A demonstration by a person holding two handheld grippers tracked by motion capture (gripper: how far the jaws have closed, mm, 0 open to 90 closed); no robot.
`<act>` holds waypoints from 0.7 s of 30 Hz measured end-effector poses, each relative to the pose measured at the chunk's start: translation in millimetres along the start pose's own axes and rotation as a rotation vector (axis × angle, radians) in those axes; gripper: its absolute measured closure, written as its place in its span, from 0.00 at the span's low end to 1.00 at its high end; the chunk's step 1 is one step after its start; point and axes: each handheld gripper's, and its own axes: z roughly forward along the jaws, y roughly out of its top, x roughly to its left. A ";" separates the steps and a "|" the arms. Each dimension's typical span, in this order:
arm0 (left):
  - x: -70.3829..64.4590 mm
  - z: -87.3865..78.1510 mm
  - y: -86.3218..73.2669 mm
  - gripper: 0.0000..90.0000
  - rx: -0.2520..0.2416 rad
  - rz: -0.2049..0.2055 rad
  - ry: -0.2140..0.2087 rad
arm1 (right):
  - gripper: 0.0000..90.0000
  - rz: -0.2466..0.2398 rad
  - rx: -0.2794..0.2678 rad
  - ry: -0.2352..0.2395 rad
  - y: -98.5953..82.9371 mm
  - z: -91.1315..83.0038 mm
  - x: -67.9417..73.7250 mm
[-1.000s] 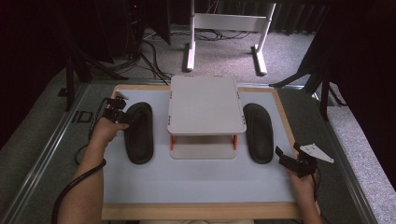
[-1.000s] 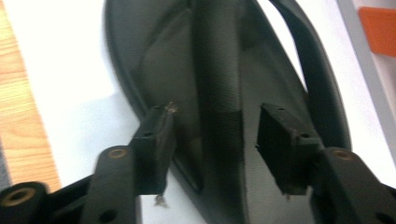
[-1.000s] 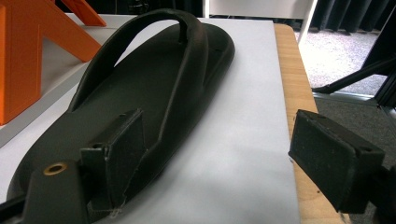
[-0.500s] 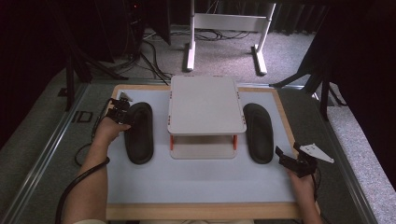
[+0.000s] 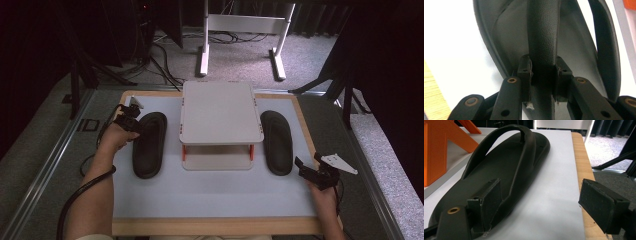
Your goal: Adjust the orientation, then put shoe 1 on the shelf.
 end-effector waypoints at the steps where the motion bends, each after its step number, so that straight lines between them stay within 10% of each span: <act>1: -0.7 -1.7 -0.2 0.80 0.000 0.002 0.004 | 0.19 0.001 0.000 0.000 0.0 0.0 0.0; 21: -13.8 -64.0 -4.3 0.80 -0.086 -0.018 0.001 | 0.19 0.004 0.004 -0.002 0.2 0.3 0.1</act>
